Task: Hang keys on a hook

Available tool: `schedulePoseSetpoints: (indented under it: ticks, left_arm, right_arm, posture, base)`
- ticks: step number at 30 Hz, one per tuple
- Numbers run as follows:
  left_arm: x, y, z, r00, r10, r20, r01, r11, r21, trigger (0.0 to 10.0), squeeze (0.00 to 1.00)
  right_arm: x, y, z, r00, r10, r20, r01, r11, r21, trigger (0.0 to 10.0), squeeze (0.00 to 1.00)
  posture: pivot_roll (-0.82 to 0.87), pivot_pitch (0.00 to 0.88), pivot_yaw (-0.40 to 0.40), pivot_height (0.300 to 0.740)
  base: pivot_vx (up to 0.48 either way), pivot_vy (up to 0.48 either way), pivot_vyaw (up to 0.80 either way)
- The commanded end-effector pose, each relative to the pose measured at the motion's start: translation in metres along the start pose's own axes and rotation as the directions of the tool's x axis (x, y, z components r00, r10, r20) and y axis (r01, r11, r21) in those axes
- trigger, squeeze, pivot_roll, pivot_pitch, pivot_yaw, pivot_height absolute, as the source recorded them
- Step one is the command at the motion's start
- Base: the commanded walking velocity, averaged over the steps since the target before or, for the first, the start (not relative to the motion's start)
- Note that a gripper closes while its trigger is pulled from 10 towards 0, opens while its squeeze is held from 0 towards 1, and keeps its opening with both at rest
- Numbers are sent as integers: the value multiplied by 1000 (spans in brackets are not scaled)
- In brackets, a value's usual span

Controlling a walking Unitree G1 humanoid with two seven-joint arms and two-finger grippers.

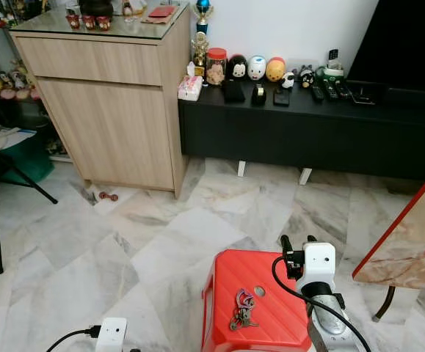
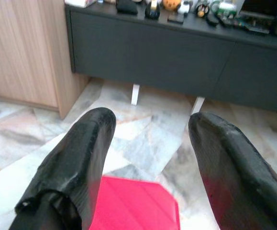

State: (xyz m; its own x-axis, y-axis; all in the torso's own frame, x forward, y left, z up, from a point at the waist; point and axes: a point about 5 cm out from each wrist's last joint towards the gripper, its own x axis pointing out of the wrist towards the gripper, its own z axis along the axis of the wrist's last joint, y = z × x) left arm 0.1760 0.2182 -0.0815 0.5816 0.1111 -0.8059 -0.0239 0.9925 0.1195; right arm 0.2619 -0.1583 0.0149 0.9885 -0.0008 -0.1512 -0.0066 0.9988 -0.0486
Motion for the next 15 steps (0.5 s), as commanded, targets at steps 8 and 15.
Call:
schedulePoseSetpoints:
  ticks: [8, 15]
  left_arm:
    - [0, -4, 0, 1000, -8, -5, 8, 1000, 17, 10000, 0]
    - [1, -3, 1, 1000, -6, -5, 6, 1000, 17, 10000, 0]
  right_arm:
    - [2, 0, -4, 998, 24, -54, -24, 1000, -2, 10000, 0]
    - [4, 3, -6, 996, 50, -75, -51, 999, -7, 10000, 0]
  posture:
    - [67, 0, -65, 697]
    - [69, 0, -64, 647]
  base:
    - [0, 0, 0]
    - [0, 0, 0]
